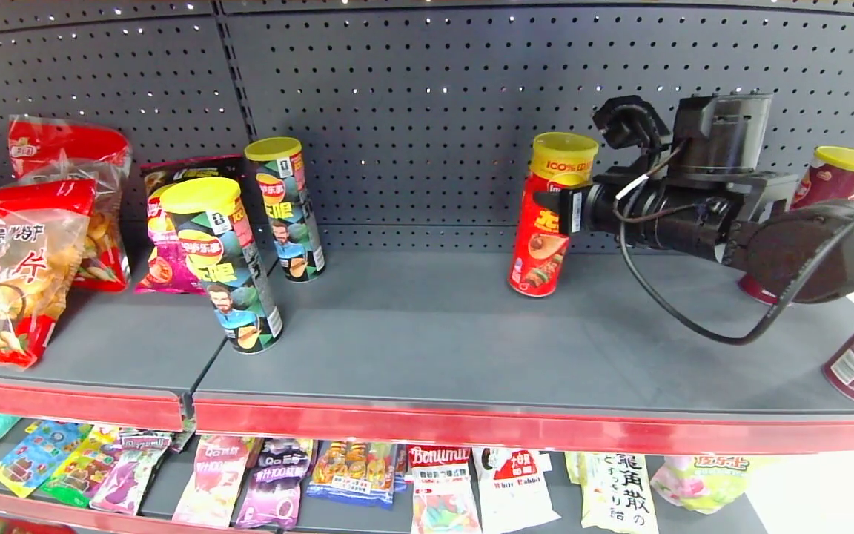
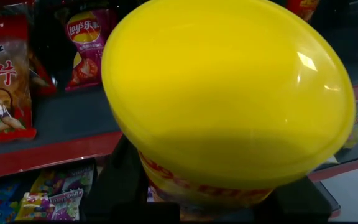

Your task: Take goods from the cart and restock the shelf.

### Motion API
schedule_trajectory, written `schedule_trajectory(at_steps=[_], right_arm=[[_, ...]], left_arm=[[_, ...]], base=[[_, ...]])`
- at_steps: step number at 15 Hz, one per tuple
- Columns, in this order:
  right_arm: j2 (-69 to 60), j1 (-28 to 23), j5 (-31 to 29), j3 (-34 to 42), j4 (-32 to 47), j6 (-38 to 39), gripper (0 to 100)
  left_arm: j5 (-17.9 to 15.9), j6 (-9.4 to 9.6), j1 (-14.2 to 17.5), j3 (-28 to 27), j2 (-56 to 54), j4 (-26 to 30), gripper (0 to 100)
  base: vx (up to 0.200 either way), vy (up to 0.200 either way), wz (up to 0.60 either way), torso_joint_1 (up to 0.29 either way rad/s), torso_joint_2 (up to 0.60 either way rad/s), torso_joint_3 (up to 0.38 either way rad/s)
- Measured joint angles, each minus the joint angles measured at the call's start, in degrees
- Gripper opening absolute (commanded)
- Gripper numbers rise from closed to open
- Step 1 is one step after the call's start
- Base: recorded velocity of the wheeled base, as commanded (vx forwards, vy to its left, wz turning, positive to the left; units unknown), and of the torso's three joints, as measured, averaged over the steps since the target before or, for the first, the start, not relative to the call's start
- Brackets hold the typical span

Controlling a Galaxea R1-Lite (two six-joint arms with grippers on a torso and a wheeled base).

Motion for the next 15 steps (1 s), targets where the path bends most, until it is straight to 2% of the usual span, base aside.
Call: schedule_trajectory(at_steps=[3, 7, 10, 12, 15], right_arm=[[-5.8, 4.6, -9.2, 4.4, 0.1, 0.0, 0], [-13.9, 9.6, -15.9, 14.8, 0.0, 0.4, 0], [-17.6, 13.7, -23.5, 19.6, -0.5, 2.9, 0], [-18.6, 17.1, -26.2, 21.1, -0.5, 4.6, 0], [-18.6, 20.6, -26.6, 21.7, -0.6, 5.1, 0]], left_arm=[[0.0, -0.02, 0.0, 0.0, 0.0, 0.0, 0], [-0.1, -0.02, 0.0, 0.6, 0.2, 0.0, 0], [-0.2, -0.02, 0.0, 1.0, 0.2, 0.0, 0], [-0.2, -0.02, 0.0, 1.0, 0.2, 0.0, 0], [-0.1, -0.02, 0.0, 1.1, -0.2, 0.0, 0]], base=[[0.000, 0.000, 0.00, 0.000, 0.00, 0.000], [0.000, 0.000, 0.00, 0.000, 0.00, 0.000], [0.000, 0.000, 0.00, 0.000, 0.00, 0.000], [0.000, 0.000, 0.00, 0.000, 0.00, 0.000], [0.000, 0.000, 0.00, 0.000, 0.00, 0.000]])
